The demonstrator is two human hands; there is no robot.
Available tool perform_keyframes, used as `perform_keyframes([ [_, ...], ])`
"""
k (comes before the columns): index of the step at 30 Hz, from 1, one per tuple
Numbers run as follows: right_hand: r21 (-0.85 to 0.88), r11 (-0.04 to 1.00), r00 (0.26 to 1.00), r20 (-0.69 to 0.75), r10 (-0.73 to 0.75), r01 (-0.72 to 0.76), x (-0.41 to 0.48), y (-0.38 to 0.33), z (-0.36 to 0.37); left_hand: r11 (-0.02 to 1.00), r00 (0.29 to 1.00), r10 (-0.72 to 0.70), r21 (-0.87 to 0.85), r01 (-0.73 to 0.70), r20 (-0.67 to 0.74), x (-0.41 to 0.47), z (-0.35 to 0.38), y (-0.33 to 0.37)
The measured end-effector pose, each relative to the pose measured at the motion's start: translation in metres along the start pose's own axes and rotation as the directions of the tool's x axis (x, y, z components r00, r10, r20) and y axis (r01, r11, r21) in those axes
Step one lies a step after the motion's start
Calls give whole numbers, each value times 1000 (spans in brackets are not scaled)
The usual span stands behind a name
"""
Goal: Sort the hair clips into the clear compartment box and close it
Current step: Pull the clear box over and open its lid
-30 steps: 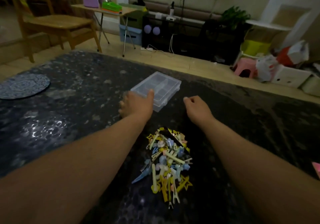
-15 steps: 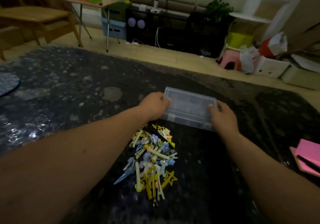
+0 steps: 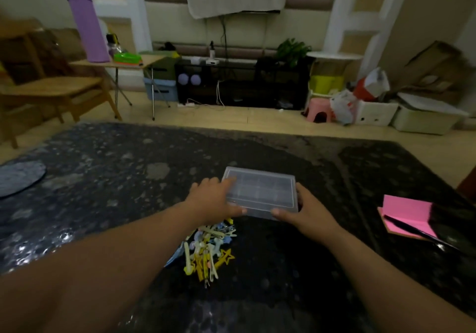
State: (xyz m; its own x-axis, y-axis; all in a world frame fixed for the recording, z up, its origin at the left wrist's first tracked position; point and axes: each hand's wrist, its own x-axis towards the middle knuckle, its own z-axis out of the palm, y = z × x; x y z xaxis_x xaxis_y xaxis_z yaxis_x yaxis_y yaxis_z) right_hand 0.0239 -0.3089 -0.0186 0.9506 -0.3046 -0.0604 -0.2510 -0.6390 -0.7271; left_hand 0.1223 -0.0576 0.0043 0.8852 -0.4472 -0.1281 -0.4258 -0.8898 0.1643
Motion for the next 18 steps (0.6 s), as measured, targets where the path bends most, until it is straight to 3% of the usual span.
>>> perform_keyframes([
  [6,-202,977,995,-58,-81,67,8,-6,-4,994,994,-7,111,19,-113,4,4,15],
  [11,-215,976,992,-109,-70,45,17,5,0,995,987,-25,95,41,-158,10,-11,18],
  [16,-245,966,980,-155,-123,82,17,10,6,982,1000,6,189,-3,-15,8,-12,14],
  [18,-260,961,976,-164,-146,100,15,10,9,974,999,32,227,-22,-41,6,-6,14],
])
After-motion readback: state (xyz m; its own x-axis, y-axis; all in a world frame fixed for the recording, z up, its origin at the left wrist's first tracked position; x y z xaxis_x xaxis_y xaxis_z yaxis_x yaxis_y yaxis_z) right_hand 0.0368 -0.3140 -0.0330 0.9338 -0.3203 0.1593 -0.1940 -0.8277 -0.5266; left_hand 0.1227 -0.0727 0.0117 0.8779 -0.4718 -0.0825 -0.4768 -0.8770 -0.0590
